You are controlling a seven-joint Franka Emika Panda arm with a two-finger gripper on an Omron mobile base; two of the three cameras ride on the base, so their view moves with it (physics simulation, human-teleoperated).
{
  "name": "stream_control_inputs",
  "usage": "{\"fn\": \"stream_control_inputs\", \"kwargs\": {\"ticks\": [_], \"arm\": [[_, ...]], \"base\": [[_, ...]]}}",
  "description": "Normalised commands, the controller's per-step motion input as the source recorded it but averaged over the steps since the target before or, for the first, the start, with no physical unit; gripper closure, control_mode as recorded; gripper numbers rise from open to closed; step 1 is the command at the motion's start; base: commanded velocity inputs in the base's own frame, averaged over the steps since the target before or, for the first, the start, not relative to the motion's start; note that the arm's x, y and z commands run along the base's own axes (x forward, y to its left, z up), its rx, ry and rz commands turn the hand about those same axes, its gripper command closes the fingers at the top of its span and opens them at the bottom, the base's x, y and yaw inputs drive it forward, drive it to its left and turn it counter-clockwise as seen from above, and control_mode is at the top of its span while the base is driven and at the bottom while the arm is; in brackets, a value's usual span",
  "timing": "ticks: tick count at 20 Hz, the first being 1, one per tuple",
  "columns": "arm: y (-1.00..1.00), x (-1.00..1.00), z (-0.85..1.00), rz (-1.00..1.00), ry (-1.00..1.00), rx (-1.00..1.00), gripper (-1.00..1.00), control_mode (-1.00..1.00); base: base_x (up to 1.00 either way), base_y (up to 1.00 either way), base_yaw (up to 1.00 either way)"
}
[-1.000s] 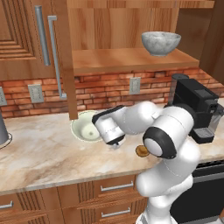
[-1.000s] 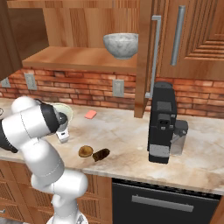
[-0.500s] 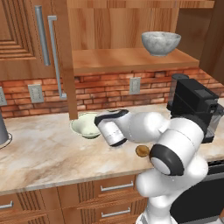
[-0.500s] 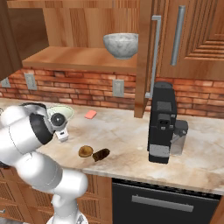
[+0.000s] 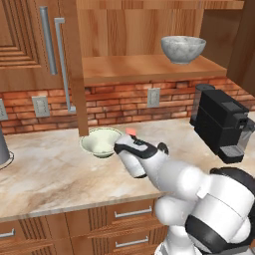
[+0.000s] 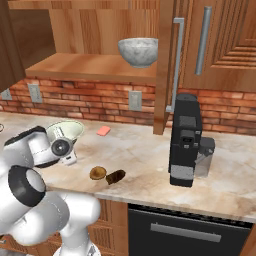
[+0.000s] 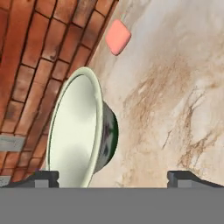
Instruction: Pick both bowls and place them on the counter. Then place the bread in one bowl and place the sweet potato in the other bowl.
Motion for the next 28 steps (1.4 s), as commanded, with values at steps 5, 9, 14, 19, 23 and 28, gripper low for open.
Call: {"fn": "stream_control_inputs", "kwargs": {"ticks": [5,9,14,19,23,28], "arm": [[-0.29,-0.26,0.65,-0.06,0.05,0.01,-1.0,-1.0],[-0.28,-0.3,0.66,-0.03,0.1,0.03,-1.0,-1.0],[-0.29,-0.3,0.69,0.0,0.14,0.01,-1.0,-1.0],[-0.33,-0.25,0.66,0.0,0.21,0.01,-1.0,-1.0],[-0.41,-0.26,0.61,0.0,0.28,0.03,-1.0,-1.0],[-0.4,-0.33,0.5,0.0,0.25,0.03,-1.0,-1.0]], "base": [[0.0,0.0,0.0],[0.0,0.0,0.0],[0.0,0.0,0.0],[0.0,0.0,0.0],[0.0,0.0,0.0],[0.0,0.0,0.0]]}}
